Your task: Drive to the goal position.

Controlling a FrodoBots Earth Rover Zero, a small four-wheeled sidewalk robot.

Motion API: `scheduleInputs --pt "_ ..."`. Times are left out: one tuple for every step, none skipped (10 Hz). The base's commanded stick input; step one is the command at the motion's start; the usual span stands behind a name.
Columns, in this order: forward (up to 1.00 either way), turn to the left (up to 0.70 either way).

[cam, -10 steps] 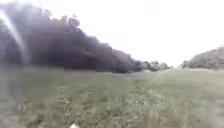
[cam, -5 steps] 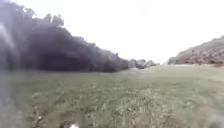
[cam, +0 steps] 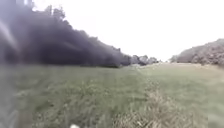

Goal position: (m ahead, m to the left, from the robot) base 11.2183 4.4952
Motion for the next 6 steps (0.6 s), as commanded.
scheduleInputs --pt "0.85 -0.34" --pt "0.85 -0.34" --pt "0.85 -0.34" --pt "0.85 -0.34" --pt "0.85 -0.34" --pt "0.85 -0.25"
